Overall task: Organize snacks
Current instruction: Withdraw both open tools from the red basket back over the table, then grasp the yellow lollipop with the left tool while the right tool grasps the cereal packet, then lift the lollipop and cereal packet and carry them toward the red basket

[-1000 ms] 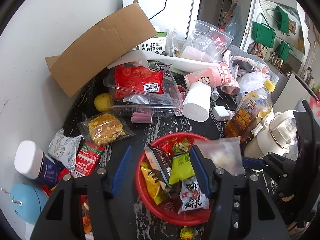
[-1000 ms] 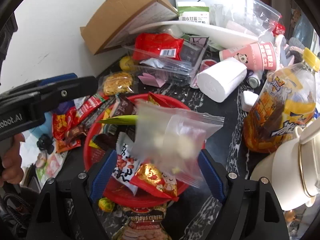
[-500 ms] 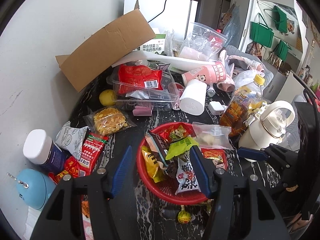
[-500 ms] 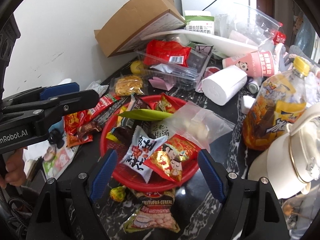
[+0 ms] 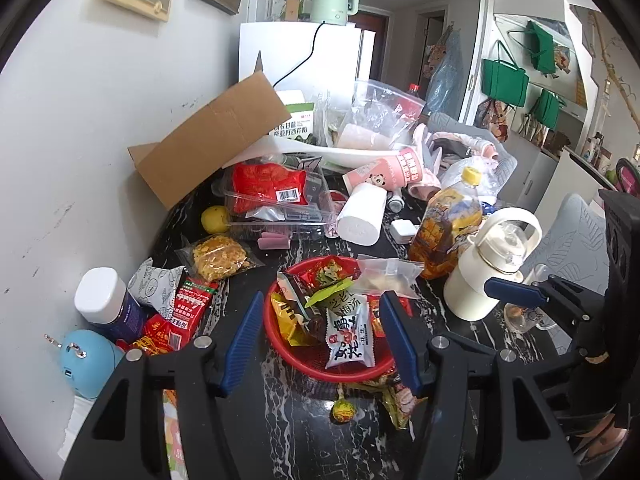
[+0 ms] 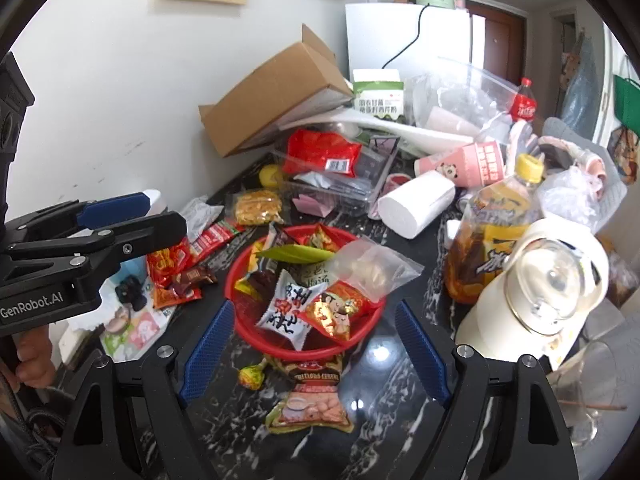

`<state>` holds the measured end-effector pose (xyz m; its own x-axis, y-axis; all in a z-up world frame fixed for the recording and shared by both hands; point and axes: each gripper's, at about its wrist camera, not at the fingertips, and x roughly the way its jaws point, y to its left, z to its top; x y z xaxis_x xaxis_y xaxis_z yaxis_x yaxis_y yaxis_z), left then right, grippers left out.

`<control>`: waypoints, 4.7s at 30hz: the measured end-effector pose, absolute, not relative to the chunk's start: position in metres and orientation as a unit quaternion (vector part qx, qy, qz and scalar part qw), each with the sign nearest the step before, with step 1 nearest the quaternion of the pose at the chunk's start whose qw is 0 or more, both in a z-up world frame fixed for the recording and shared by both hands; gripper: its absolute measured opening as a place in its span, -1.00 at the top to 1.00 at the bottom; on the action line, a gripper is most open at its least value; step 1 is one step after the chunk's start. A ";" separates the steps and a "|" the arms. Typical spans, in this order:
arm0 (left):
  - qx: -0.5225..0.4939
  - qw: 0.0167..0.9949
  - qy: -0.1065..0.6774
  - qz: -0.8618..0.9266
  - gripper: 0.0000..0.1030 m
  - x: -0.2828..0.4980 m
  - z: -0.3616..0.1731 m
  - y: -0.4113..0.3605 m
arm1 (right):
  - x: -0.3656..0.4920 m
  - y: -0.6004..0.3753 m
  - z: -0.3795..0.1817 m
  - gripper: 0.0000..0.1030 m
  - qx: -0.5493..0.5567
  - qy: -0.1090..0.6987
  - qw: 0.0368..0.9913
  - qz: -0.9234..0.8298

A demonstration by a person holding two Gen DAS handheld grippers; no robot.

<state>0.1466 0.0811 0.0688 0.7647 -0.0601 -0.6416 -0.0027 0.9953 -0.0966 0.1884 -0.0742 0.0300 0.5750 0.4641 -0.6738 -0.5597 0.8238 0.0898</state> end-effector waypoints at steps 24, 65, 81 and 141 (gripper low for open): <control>-0.017 0.951 0.304 -0.049 -0.14 0.065 0.089 0.051 | 0.091 -0.117 0.074 -0.62 -0.043 0.294 0.919 0.259; -0.057 0.891 0.445 -0.068 -0.14 0.106 -0.077 0.066 | 0.149 -0.102 -0.077 -0.62 0.013 0.449 0.852 0.270; -0.047 0.887 0.448 -0.102 0.00 0.140 -0.098 0.059 | 0.198 -0.086 -0.105 -0.24 0.014 0.485 0.822 0.299; -0.001 0.856 0.490 -0.162 0.54 0.014 -0.105 -0.016 | 0.032 -0.162 -0.115 -0.13 0.003 0.495 0.843 0.211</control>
<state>0.0139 -0.0156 -0.1047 0.4666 -0.2788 -0.8393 0.2771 0.9473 -0.1606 0.0319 -0.1621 -0.1154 0.4198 0.3591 -0.8336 -0.3531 0.9107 0.2145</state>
